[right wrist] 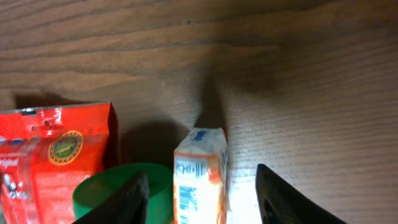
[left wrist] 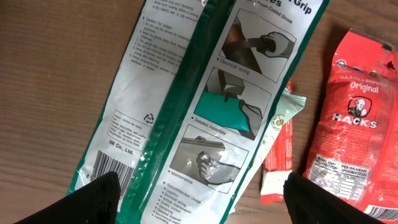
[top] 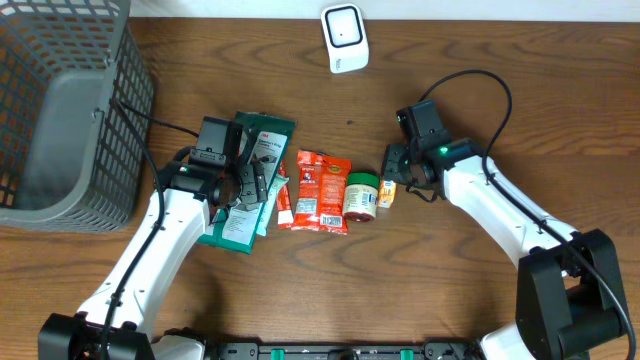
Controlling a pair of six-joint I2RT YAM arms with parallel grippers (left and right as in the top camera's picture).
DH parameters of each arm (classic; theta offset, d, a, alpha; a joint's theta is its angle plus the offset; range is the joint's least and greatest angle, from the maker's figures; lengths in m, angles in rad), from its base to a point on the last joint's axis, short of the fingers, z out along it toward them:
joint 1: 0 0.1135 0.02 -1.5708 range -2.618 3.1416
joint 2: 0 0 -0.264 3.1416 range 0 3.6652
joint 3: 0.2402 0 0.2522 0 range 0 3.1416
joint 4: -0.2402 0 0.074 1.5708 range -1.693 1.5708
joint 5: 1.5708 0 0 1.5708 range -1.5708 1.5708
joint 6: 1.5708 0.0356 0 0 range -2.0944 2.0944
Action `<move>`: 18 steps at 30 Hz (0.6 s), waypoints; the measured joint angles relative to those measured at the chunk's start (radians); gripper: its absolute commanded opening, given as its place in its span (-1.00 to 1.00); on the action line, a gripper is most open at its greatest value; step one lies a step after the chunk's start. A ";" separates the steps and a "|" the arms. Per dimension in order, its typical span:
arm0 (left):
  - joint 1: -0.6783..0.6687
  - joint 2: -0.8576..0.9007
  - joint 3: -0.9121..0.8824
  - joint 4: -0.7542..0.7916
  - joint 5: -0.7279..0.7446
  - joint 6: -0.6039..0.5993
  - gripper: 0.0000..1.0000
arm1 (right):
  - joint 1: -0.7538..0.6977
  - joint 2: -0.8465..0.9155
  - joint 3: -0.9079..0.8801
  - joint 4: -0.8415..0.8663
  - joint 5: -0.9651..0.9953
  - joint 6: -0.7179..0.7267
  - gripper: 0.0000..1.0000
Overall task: Scan the item barcode
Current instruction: 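Move the right gripper left toward the orange Kleenex pack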
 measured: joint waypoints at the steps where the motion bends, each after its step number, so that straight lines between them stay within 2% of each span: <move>1: 0.000 0.000 0.000 0.000 0.000 0.000 0.69 | 0.000 0.000 -0.013 0.017 0.000 0.002 -0.04; 18: 0.000 0.000 0.000 0.000 0.000 0.000 0.69 | 0.010 0.000 -0.094 0.117 -0.006 0.003 -0.13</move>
